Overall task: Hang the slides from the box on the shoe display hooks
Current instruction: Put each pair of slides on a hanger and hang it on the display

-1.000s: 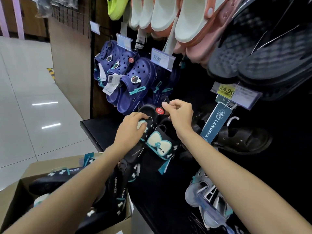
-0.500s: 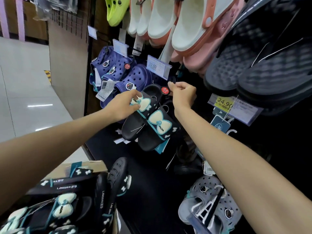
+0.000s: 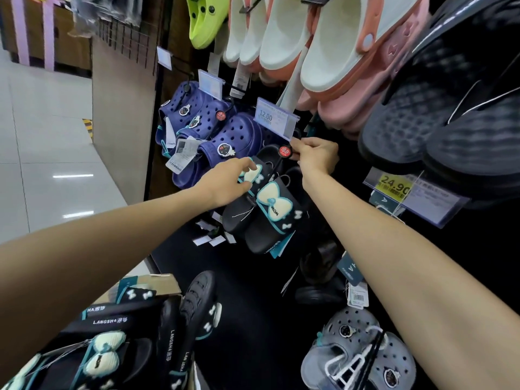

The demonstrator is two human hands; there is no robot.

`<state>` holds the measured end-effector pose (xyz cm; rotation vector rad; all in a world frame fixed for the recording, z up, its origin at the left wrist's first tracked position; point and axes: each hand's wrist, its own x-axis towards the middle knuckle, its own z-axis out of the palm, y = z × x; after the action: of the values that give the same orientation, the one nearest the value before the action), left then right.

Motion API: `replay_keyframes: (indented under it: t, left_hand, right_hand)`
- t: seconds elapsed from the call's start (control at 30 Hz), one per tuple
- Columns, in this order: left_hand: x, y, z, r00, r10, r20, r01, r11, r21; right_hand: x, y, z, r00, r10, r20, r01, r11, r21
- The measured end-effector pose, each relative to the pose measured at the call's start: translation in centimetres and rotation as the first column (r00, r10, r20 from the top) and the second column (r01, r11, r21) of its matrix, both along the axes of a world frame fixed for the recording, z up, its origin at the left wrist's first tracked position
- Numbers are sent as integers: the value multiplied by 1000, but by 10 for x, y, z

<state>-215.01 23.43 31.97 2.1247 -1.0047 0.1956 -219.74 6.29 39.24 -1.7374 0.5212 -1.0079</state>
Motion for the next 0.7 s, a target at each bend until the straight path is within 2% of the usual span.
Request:
replay_keyframes:
  t: [0.4, 0.7]
  left_hand:
    - [11, -23, -8, 999, 13, 38, -15, 997, 71]
    - [16, -41, -12, 998, -8, 67, 1, 995, 103]
  right_hand:
    - [7, -20, 1, 1000, 25, -15, -25, 1000, -10]
    - [20, -46, 2, 996, 4, -86, -13, 995, -95]
